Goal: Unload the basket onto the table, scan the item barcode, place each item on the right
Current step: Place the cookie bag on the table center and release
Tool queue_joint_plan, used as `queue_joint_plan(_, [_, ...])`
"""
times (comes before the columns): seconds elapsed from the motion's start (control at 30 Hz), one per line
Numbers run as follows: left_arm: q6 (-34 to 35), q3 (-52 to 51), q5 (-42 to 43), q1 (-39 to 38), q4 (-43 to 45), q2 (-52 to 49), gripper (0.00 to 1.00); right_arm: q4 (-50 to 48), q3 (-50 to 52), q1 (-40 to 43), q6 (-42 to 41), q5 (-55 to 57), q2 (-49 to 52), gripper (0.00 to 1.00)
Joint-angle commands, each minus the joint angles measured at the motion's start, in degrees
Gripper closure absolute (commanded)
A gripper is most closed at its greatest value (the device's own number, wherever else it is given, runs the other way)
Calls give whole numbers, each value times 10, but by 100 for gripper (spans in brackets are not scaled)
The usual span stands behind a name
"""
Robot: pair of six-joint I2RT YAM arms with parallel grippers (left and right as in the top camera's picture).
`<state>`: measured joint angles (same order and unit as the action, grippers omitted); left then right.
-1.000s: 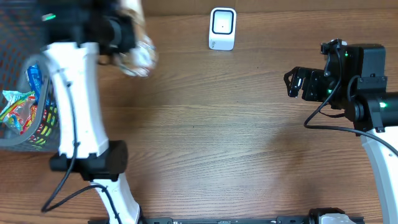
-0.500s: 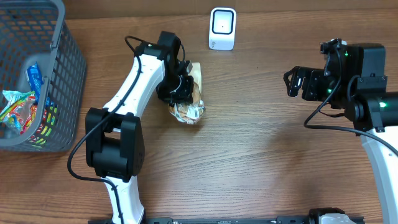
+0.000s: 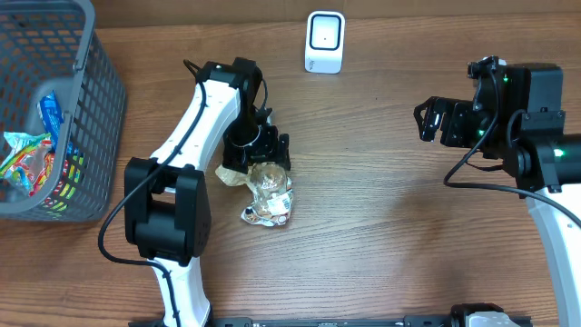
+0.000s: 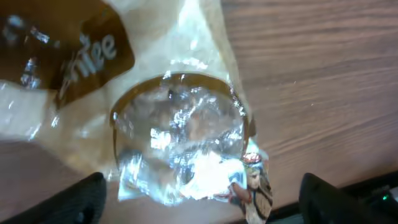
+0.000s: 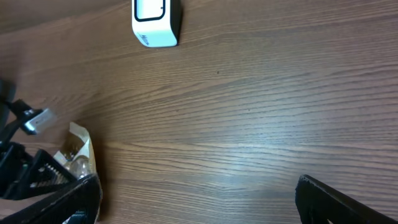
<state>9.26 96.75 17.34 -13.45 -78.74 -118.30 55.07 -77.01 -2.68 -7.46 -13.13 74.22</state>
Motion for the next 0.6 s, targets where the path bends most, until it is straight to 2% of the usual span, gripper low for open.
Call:
queue_joint_plan(0.0, [-5,115,-47,20,-47,9,14,-4,-10,-2,0,-1,-1,0])
queue_joint_plan(0.03, [-5,197,-65,33,-74,9,14,-5,-10,-2,0,-1,-1,0])
queue_joint_plan(0.1, [-5,298,-83,52,-98,9,12,-5,-10,-2,0,-1,-1,0])
queue_joint_plan(0.3, [14,542,-162,136,-139,9,5,-5,-10,-2,0,-1,-1,0])
queue_joint_plan(0.37, [31,585,-183,179,-153,9,4,-5,-10,-2,0,-1,-1,0])
queue_joint_plan(0.4, [50,610,-195,230,-167,9,4,-5,-10,-2,0,-1,-1,0])
queue_joint_plan(0.47, [85,610,-206,315,-181,8,4,-5,-10,-2,0,-1,-1,0])
queue_joint_plan(0.57, [111,589,-210,388,-178,5,5,-5,-10,-2,0,-1,-1,0])
